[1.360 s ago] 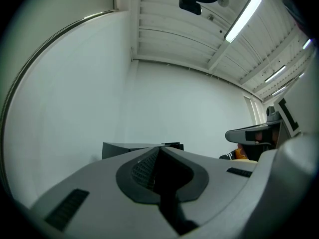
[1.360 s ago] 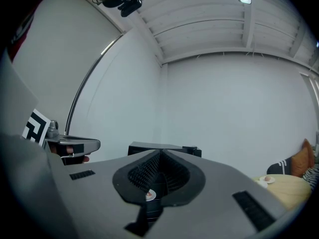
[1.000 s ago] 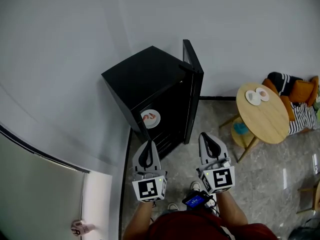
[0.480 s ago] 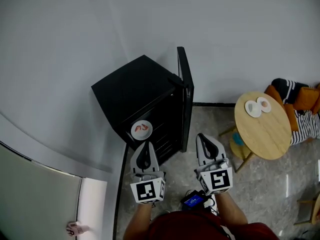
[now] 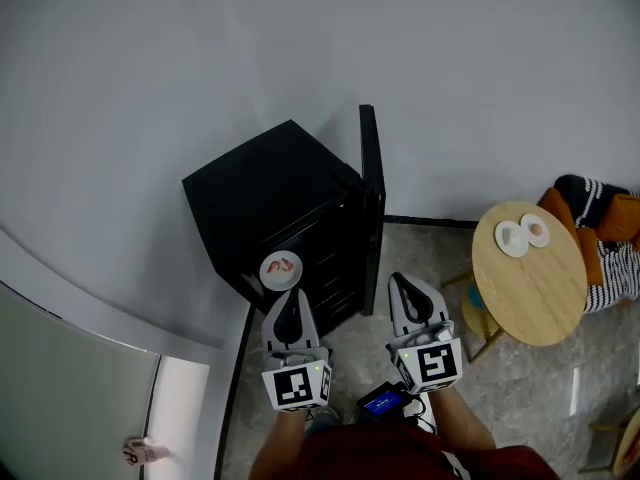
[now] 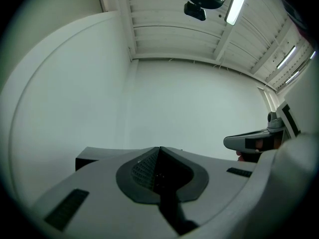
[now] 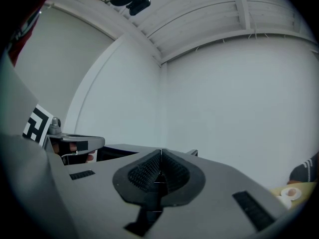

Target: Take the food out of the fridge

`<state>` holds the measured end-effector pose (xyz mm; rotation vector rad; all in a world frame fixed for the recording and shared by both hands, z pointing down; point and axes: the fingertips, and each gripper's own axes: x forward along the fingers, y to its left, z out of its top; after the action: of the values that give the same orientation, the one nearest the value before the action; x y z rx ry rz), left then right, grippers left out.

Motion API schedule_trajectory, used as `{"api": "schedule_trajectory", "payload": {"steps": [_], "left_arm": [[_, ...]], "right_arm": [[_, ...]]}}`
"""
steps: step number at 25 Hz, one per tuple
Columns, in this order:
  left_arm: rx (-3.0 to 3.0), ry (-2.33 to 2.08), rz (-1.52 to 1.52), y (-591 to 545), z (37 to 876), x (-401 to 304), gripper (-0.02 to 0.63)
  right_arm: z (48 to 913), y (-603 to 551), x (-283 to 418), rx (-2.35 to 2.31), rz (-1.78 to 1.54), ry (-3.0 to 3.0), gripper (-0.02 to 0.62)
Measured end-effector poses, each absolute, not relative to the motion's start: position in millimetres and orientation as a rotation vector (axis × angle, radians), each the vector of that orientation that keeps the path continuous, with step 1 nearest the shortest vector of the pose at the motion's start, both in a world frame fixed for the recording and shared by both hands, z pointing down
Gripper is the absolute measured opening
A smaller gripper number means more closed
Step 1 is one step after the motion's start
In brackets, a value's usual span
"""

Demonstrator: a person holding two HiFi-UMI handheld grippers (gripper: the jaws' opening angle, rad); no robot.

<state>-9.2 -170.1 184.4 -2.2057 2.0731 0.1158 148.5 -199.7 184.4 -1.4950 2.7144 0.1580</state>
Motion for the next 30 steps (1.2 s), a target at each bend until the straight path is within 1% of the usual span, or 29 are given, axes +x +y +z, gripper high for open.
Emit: {"api": "schedule_trajectory", "payload": {"steps": [12,26,30], "left_arm": [[-2.209,2.043,0.132,-180.3,178.8,-46.7,0.014],[-2.235,2.051,0.135,-176.8,187.6,-59.5,0.014],[-2.239,2.098,0.225,-174.2,187.5,-62.6,0.014]], "right_arm": [[177.4,-210.1,122.8,-1.552,0.176,2.672,0.023],[189.1,-203.2,95.8,-1.523,0.164,2.731,0.024],[196.6,-201.9,92.4,-1.516,0.151,2.743,0.023]]}}
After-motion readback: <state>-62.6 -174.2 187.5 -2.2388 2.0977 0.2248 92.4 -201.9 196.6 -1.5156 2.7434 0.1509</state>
